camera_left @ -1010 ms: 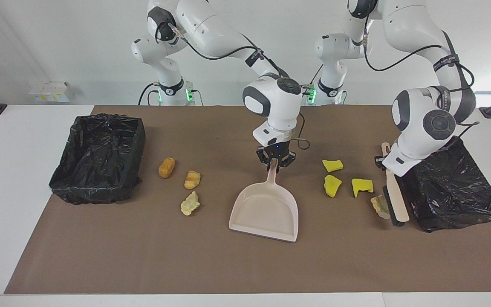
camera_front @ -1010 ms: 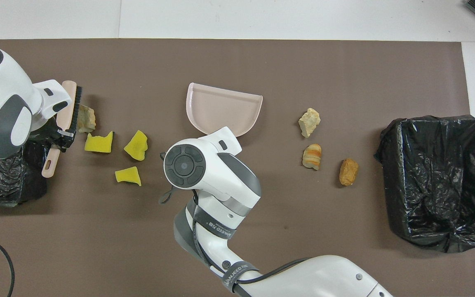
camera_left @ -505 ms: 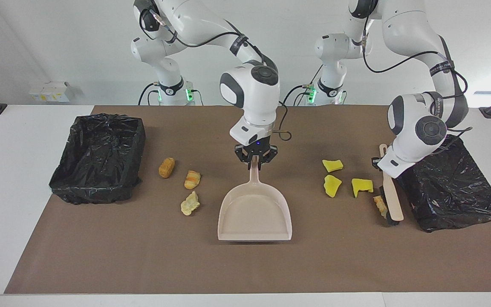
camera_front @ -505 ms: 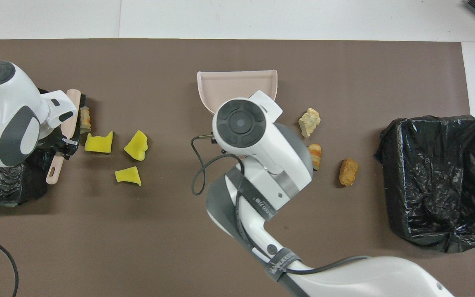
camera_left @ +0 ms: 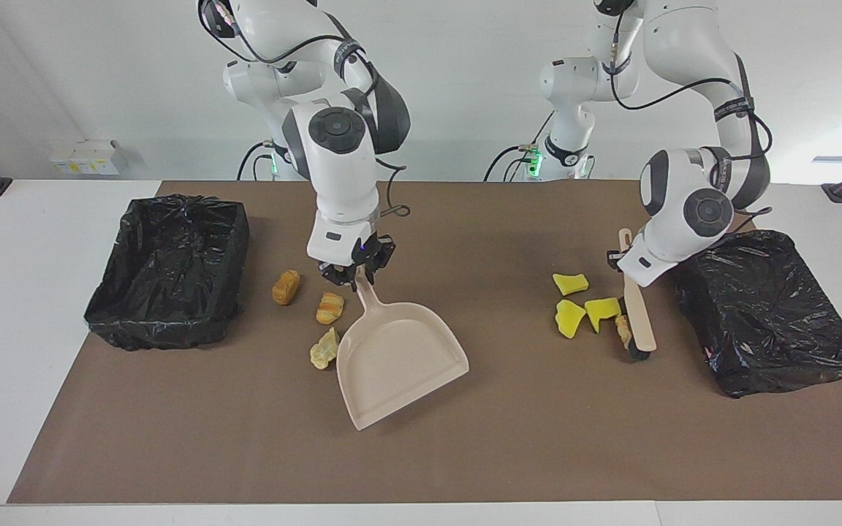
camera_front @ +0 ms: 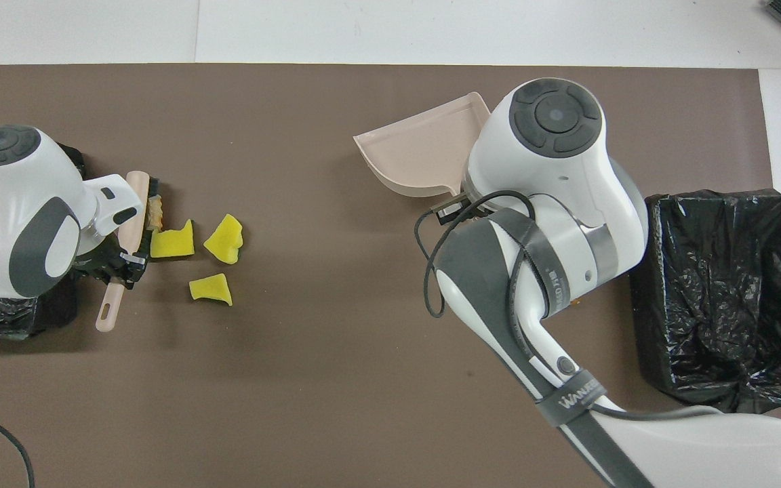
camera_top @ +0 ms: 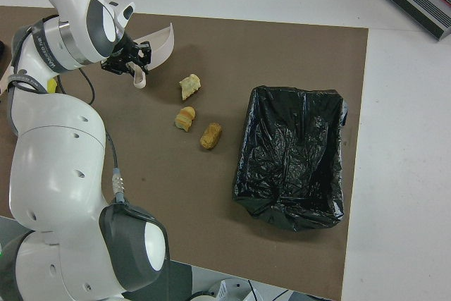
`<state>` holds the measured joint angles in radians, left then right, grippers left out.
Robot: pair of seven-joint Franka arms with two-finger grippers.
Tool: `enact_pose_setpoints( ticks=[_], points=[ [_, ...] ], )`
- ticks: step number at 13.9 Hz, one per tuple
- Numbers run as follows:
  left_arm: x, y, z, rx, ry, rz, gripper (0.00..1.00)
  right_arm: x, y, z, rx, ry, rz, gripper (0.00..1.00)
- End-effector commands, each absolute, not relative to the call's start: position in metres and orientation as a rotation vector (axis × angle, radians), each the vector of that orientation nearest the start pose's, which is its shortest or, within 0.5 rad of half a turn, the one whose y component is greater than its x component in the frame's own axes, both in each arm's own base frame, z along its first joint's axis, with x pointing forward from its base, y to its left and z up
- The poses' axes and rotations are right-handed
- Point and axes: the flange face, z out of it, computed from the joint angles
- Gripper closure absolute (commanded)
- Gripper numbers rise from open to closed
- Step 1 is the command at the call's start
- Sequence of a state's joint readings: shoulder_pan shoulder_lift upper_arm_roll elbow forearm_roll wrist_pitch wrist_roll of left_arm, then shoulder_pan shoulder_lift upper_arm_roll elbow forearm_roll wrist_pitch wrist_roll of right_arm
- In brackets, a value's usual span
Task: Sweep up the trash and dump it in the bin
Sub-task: 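Place the dustpan beside the sponges while the left gripper positions the brush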
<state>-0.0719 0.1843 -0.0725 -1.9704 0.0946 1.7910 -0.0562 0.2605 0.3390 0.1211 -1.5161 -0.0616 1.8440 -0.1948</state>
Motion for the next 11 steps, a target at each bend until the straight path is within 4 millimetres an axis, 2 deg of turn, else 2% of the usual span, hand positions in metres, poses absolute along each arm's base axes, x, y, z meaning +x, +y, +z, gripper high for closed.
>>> enact_pose_setpoints(
  ticks=[1,2,4,5,7,8,9,10,11],
  points=[
    [0.506,-0.116,0.351,-2.983,0.172,0.576,1.00,0.608,0.213,0.462,-2.845,-1.326,0.058,1.00],
    [0.498,-0.139,0.353,-2.991,0.162,0.582,1.00,0.603,0.211,0.459,-2.776,-1.471,0.071,1.00],
    [0.486,-0.171,0.354,-2.987,0.129,0.593,1.00,0.593,0.210,0.454,-2.634,-1.737,0.088,1.00],
    [0.484,-0.175,0.368,-3.006,0.098,0.582,1.00,0.589,0.210,0.451,-2.564,-1.865,0.104,1.00],
    [0.484,-0.155,0.408,-3.066,0.012,0.539,1.00,0.577,0.209,0.447,-2.446,-2.077,0.115,1.00],
    [0.488,-0.123,0.424,-3.101,-0.100,0.522,1.00,0.571,0.208,0.437,-2.412,-2.133,0.129,1.00],
    [0.492,-0.094,0.431,-3.142,-0.226,0.527,1.00,0.569,0.205,0.425,-2.377,-2.190,0.148,1.00],
    [0.495,-0.069,0.427,-3.157,-0.312,0.517,1.00,0.569,0.207,0.417,-2.349,-2.237,0.117,1.00],
    [0.498,-0.053,0.421,-3.164,-0.358,0.494,1.00,0.571,0.213,0.407,-2.338,-2.254,0.086,1.00]
  ],
)
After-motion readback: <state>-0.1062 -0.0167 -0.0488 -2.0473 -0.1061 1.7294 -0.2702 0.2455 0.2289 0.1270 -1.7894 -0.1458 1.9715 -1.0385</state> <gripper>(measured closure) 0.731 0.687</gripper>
